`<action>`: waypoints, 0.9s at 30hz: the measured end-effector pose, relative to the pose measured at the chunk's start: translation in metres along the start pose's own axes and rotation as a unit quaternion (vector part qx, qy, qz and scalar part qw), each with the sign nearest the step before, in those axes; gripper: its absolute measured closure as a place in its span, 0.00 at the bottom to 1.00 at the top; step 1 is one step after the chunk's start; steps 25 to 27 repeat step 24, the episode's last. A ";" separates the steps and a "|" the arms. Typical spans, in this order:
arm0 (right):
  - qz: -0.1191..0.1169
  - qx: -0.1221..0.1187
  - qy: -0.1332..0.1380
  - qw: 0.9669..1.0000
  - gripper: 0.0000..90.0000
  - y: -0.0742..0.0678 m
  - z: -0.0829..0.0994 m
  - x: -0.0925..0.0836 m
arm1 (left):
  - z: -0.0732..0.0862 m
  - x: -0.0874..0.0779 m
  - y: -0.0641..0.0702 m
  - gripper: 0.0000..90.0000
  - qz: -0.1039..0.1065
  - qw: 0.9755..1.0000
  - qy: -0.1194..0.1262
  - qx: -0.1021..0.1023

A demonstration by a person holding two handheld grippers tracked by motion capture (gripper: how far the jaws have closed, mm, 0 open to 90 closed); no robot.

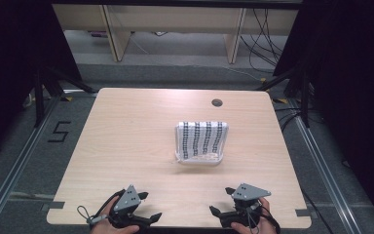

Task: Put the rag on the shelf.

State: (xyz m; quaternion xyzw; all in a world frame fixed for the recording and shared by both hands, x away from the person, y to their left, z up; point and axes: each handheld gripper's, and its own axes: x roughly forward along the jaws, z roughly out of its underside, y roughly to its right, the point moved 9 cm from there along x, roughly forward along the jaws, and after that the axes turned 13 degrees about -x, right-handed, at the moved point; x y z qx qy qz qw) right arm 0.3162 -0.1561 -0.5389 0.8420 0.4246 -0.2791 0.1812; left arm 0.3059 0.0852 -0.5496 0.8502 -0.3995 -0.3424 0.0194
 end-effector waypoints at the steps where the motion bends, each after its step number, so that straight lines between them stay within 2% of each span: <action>1: 0.002 0.004 0.001 1.000 0.18 -0.001 0.000 0.001 | 0.000 0.000 0.000 0.20 0.002 1.000 0.002 -0.002; 2: 0.001 -0.004 0.002 1.000 0.18 0.000 0.000 0.001 | 0.000 0.000 0.000 0.20 0.001 1.000 0.002 -0.002; 7: -0.002 -0.004 -0.001 1.000 0.18 0.000 0.001 0.002 | 0.001 0.001 0.000 0.20 0.001 1.000 -0.003 -0.002; 8: -0.015 -0.004 -0.004 1.000 0.18 -0.002 0.002 0.003 | 0.002 0.001 0.000 0.20 0.002 1.000 -0.004 -0.002; 9: -0.007 -0.004 -0.003 1.000 0.18 -0.001 0.002 0.003 | 0.001 0.002 0.001 0.20 0.002 1.000 -0.001 -0.004; 11: -0.007 -0.003 -0.003 1.000 0.18 -0.001 0.002 0.003 | 0.001 0.002 0.001 0.20 0.004 1.000 -0.001 0.001; 12: -0.007 -0.002 -0.003 1.000 0.18 -0.001 0.002 0.003 | 0.001 0.001 0.001 0.20 0.000 1.000 -0.002 -0.005; 15: -0.008 -0.003 -0.003 1.000 0.18 0.000 0.002 0.003 | 0.002 0.001 -0.001 0.20 -0.002 1.000 -0.006 0.003; 18: 0.001 -0.001 -0.004 1.000 0.19 0.002 0.002 0.002 | 0.001 0.002 -0.001 0.20 0.000 1.000 -0.004 -0.001; 19: -0.003 -0.001 -0.007 1.000 0.18 0.001 0.003 0.001 | 0.001 0.003 -0.001 0.20 0.002 1.000 0.000 -0.005; 20: -0.004 -0.001 -0.005 1.000 0.18 0.001 0.003 0.002 | 0.002 0.002 -0.004 0.20 -0.005 1.000 -0.009 0.003; 21: -0.005 -0.002 -0.003 1.000 0.18 0.002 0.003 0.002 | 0.001 0.002 -0.003 0.20 -0.002 1.000 -0.006 -0.001; 22: 0.003 0.004 -0.009 1.000 0.19 0.003 0.004 0.001 | 0.001 0.002 -0.003 0.20 -0.002 1.000 -0.004 -0.004; 27: 0.004 0.004 -0.009 1.000 0.19 0.003 0.004 0.001 | 0.001 0.001 -0.004 0.20 0.000 1.000 -0.003 -0.006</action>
